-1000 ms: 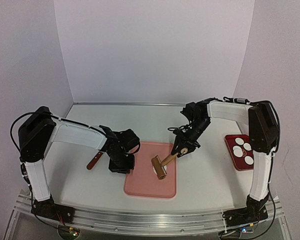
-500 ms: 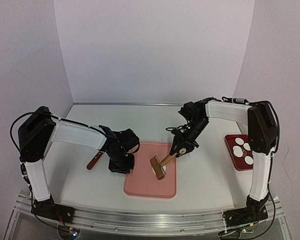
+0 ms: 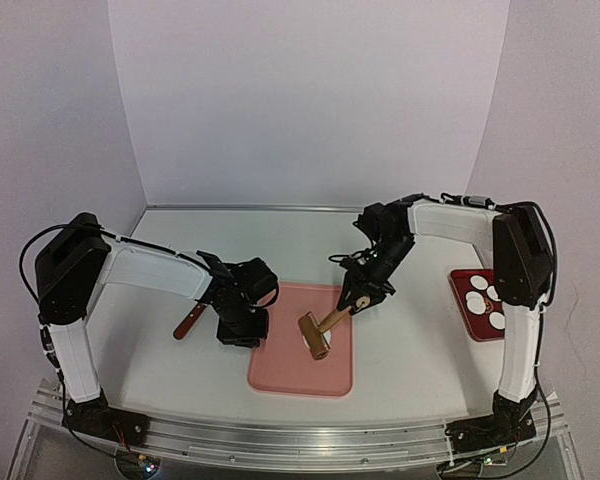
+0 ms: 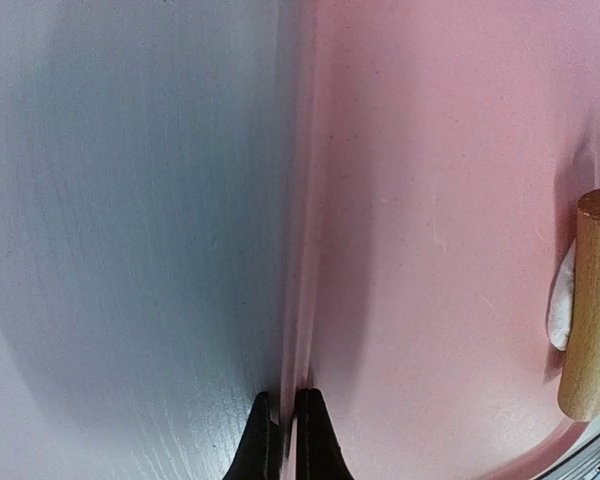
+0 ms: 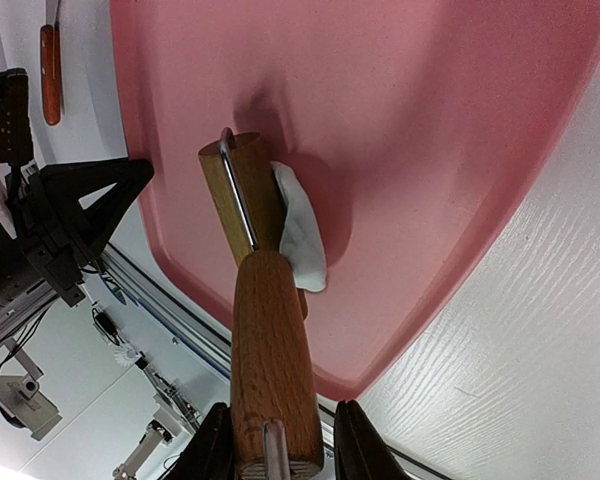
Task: Roll out the dumpling wrappers from the dough
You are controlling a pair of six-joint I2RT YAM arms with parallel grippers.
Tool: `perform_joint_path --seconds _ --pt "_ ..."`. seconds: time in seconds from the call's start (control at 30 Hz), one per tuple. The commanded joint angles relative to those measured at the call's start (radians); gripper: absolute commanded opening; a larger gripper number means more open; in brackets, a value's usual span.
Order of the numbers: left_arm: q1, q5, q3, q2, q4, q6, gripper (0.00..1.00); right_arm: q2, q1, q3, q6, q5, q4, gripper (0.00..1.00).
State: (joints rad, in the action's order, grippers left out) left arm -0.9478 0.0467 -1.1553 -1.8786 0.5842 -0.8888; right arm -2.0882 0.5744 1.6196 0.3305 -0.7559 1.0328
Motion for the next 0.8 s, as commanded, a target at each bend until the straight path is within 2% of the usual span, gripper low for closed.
perform_joint_path --seconds 0.0,0.77 --pt "-0.009 0.035 0.026 -0.046 -0.086 0.0 0.0 -0.171 0.066 -0.077 0.031 0.463 -0.04 0.0" --pt "-0.01 0.041 0.019 -0.048 -0.086 0.005 0.0 -0.216 0.104 -0.026 0.021 0.489 -0.039 0.0"
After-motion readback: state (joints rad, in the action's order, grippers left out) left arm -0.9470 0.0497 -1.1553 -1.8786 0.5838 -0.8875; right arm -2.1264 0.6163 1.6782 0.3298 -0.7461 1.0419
